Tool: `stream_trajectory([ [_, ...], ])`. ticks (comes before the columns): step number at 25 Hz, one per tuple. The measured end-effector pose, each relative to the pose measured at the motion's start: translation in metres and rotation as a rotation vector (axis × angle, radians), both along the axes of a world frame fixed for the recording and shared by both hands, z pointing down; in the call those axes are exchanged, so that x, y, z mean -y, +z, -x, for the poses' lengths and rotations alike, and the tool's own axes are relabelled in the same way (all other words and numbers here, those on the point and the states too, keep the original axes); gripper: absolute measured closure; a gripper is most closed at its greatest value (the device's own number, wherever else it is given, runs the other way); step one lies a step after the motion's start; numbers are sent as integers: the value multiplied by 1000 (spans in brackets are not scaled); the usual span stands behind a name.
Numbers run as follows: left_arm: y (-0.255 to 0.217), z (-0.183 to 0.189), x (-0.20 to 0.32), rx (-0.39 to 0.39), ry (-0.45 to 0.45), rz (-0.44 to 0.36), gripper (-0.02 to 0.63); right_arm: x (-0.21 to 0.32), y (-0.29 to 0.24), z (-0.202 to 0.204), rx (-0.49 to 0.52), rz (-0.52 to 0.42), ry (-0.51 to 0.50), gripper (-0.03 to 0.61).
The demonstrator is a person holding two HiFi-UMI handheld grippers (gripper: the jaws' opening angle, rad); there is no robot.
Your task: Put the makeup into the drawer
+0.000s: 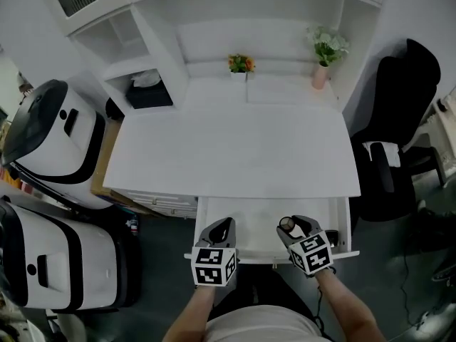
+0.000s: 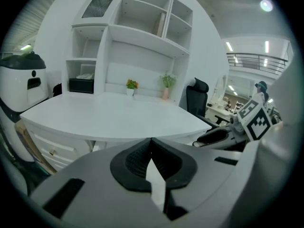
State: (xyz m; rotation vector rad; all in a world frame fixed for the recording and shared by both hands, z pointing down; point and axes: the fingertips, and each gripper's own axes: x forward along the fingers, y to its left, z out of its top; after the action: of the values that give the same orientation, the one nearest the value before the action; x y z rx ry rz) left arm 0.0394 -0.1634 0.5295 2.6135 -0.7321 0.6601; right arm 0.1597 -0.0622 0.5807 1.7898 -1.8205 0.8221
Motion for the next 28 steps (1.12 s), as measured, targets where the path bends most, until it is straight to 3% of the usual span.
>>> stream_trajectory([
  [16, 1, 53, 29, 41, -330, -2, 614, 65, 36, 47, 11, 41, -426, 357],
  [28, 0, 91, 24, 70, -498, 6, 614, 76, 77, 73, -15, 108, -614, 357],
])
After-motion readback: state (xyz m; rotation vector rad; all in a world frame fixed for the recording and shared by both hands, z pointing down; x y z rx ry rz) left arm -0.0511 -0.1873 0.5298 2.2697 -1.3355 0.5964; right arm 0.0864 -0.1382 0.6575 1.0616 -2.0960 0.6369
